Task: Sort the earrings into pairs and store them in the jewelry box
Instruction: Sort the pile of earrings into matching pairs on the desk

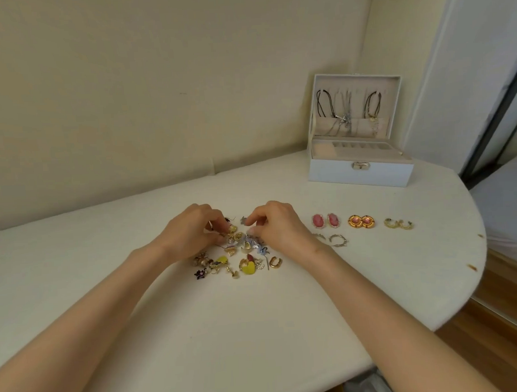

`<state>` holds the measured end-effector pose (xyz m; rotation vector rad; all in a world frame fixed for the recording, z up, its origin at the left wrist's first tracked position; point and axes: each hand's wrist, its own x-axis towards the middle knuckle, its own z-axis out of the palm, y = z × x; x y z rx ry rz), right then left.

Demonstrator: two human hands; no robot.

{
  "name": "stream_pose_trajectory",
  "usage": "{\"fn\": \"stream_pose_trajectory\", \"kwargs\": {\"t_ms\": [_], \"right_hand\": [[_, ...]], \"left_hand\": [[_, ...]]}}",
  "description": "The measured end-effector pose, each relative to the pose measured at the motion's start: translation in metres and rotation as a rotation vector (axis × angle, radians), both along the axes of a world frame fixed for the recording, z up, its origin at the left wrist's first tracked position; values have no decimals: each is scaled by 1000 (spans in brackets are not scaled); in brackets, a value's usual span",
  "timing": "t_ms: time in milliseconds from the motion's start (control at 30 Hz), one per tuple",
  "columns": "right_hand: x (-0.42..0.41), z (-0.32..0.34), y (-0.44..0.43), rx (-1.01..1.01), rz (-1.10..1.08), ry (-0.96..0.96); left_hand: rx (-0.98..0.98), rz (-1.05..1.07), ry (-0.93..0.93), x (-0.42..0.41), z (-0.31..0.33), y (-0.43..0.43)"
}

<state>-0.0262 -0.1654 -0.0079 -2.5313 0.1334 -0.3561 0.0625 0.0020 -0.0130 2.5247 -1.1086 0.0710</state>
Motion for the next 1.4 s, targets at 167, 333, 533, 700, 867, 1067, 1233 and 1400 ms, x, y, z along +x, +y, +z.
{"fn": "stream_pose_trajectory", "kwargs": {"t_ms": [167, 333, 533, 700, 867, 1067, 1233, 1400], "right_hand": [[8, -2, 12, -113, -8, -1], [14, -3, 16, -97, -33, 21], [12, -7, 18, -105, -11, -12], [12, -8, 20, -81, -3, -2], [13, -10, 24, -90, 0, -26], [13, -15, 23, -54, -8, -70], [6, 0, 21, 272, 3, -145], [-3, 7, 15, 788, 1, 5]], "left_hand": [[0, 14, -11, 0, -3, -1], [-61, 33, -21, 3, -5, 1], [-153, 64, 22, 2, -9, 0], [-160, 66, 50, 1, -8, 1], [-188, 77, 67, 0, -5, 2], [-298, 97, 112, -5, 5, 1], [-306, 24, 133, -12, 10, -4], [-299, -2, 151, -19, 13, -9]]}}
